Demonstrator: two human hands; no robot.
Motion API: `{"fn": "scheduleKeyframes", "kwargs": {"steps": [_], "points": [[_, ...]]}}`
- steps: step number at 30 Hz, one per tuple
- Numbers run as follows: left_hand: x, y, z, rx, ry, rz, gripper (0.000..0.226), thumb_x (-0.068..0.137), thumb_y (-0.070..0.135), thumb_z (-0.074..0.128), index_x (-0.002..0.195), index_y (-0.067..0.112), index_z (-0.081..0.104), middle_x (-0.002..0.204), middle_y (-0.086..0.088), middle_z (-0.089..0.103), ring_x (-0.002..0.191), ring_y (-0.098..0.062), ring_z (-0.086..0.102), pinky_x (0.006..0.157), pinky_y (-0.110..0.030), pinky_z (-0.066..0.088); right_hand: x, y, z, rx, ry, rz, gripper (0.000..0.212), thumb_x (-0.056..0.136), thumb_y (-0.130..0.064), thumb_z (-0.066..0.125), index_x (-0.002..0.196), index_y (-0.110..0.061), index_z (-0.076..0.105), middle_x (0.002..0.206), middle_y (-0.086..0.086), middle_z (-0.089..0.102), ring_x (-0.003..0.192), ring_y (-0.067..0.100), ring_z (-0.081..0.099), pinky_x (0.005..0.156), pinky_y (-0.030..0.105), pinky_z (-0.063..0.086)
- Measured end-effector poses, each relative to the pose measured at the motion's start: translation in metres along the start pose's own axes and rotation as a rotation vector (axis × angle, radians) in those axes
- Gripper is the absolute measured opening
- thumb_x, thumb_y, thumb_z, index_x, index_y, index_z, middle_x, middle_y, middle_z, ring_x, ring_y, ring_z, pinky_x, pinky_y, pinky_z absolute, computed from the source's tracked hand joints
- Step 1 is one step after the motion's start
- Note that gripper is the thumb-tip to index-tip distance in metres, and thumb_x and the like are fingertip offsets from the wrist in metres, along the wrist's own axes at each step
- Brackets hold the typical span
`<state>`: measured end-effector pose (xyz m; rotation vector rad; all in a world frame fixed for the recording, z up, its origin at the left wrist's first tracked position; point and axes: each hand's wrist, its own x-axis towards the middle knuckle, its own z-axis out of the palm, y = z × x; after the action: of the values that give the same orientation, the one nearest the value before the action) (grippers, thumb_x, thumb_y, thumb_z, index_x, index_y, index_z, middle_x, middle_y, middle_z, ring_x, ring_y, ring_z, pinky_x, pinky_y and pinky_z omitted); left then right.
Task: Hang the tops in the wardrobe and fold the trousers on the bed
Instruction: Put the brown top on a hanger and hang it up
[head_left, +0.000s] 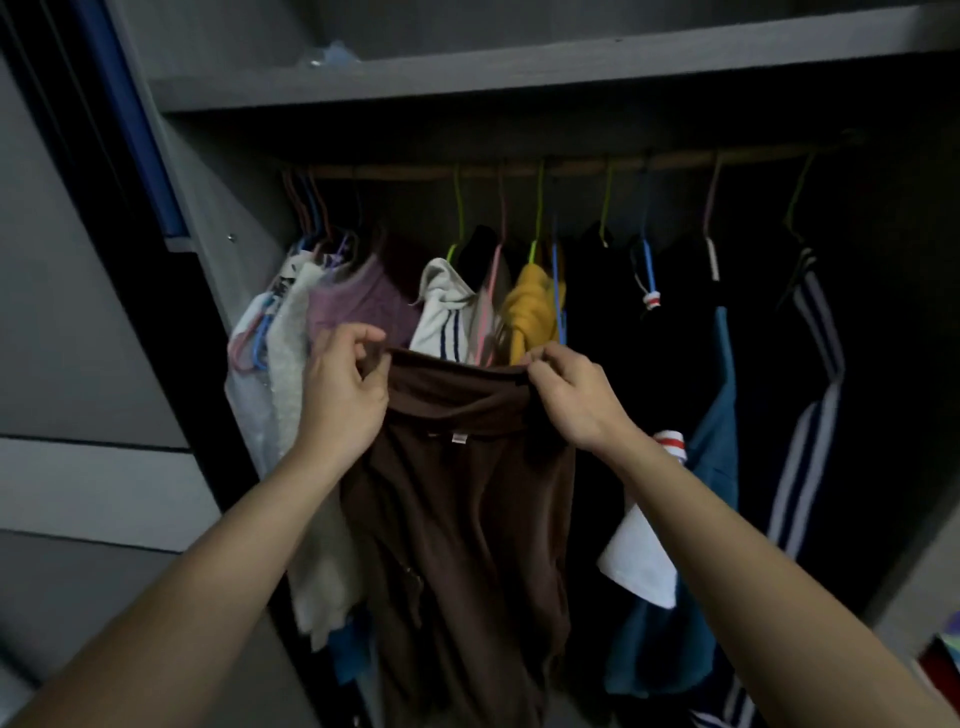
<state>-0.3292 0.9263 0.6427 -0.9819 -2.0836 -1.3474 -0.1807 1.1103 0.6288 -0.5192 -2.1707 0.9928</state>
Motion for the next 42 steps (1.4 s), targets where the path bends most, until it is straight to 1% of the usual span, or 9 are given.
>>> {"fn": "scheduleKeyframes", "kwargs": {"steps": [3, 6, 11, 14, 18, 22, 29, 36, 42], "points": [[0.026, -0.023, -0.005, 0.038, 0.072, 0.084, 0.009, 0.094, 0.01, 0.061, 0.096, 0.003, 0.067, 0.087, -0.008, 0.053, 0.08, -0.021, 0.052, 0.075, -0.018, 0.033, 0.026, -0.015, 0.016, 0.032, 0.009, 0.008, 0.036, 0.081, -0.043, 0.046, 0.095, -0.019, 0.07, 0.096, -0.002, 0.072, 0.097, 0.016, 0.064, 0.09, 0.034, 0.048], [0.043, -0.045, -0.002, 0.027, 0.066, 0.152, 0.031, 0.099, 0.013, 0.053, 0.068, 0.012, 0.046, 0.068, -0.005, 0.045, 0.065, -0.024, 0.047, 0.063, -0.03, 0.03, 0.04, -0.02, 0.028, -0.04, 0.053, 0.006, 0.048, 0.093, -0.059, 0.044, 0.093, -0.018, 0.07, 0.092, 0.0, 0.072, 0.094, 0.016, 0.064, 0.089, 0.037, 0.05], [0.055, -0.059, 0.002, 0.141, -0.062, 0.373, 0.032, 0.098, 0.033, 0.038, 0.081, 0.01, 0.053, 0.073, -0.009, 0.057, 0.07, -0.034, 0.057, 0.057, -0.037, 0.041, 0.052, -0.009, 0.04, -0.383, 0.641, 0.028, 0.042, 0.098, -0.051, 0.043, 0.118, -0.02, 0.062, 0.12, 0.008, 0.058, 0.112, 0.025, 0.056, 0.094, 0.042, 0.047], [0.061, -0.065, 0.001, 0.237, -0.119, 0.477, 0.026, 0.095, 0.033, 0.044, 0.088, 0.012, 0.059, 0.079, -0.008, 0.061, 0.071, -0.034, 0.062, 0.054, -0.031, 0.034, 0.065, -0.001, 0.042, -0.563, 0.638, 0.337, 0.055, 0.1, -0.052, 0.04, 0.139, -0.014, 0.049, 0.135, 0.014, 0.054, 0.125, 0.034, 0.051, 0.103, 0.047, 0.041], [0.063, -0.085, -0.007, 0.212, -0.197, 0.528, 0.026, 0.094, 0.035, 0.046, 0.092, 0.015, 0.061, 0.077, -0.006, 0.063, 0.064, -0.033, 0.064, 0.049, -0.03, 0.037, 0.079, -0.005, 0.051, -0.442, 0.55, 0.425, 0.041, 0.105, -0.041, 0.037, 0.105, -0.012, 0.065, 0.101, 0.012, 0.068, 0.1, 0.033, 0.064, 0.077, 0.036, 0.048], [0.061, -0.107, -0.015, 0.247, -0.278, 0.552, 0.03, 0.094, 0.041, 0.041, 0.092, 0.018, 0.061, 0.08, -0.004, 0.062, 0.066, -0.031, 0.064, 0.052, -0.029, 0.031, 0.094, -0.026, 0.058, -0.435, 0.668, 0.388, 0.038, 0.106, -0.032, 0.033, 0.105, -0.009, 0.064, 0.106, 0.013, 0.067, 0.103, 0.034, 0.062, 0.088, 0.044, 0.05], [0.055, -0.12, -0.031, 0.247, -0.43, 0.417, 0.039, 0.1, 0.047, 0.028, 0.101, 0.02, 0.056, 0.081, -0.009, 0.069, 0.08, -0.036, 0.067, 0.06, -0.036, 0.033, 0.084, -0.056, 0.063, -0.287, 0.809, 0.316, 0.042, 0.109, -0.031, 0.027, 0.112, -0.007, 0.062, 0.1, 0.003, 0.059, 0.099, 0.023, 0.056, 0.083, 0.032, 0.042], [0.027, -0.108, 0.014, -0.346, -0.596, 0.05, 0.034, 0.103, 0.029, 0.04, 0.07, 0.024, 0.038, 0.071, -0.003, 0.055, 0.081, -0.037, 0.061, 0.063, -0.036, 0.035, -0.018, -0.037, 0.083, -0.19, 0.805, 0.258, 0.038, 0.107, -0.04, 0.035, 0.09, -0.01, 0.052, 0.071, -0.002, 0.052, 0.062, 0.002, 0.049, 0.059, 0.024, 0.04], [-0.017, -0.047, 0.035, -0.578, -0.727, -0.246, 0.033, 0.105, 0.032, 0.037, 0.077, 0.015, 0.045, 0.066, 0.0, 0.045, 0.058, -0.016, 0.046, 0.054, -0.032, 0.033, -0.117, -0.027, 0.059, -0.168, 0.915, 0.198, 0.042, 0.108, -0.03, 0.037, 0.068, -0.016, 0.038, 0.06, -0.007, 0.037, 0.053, 0.004, 0.038, 0.052, 0.02, 0.03]]}}
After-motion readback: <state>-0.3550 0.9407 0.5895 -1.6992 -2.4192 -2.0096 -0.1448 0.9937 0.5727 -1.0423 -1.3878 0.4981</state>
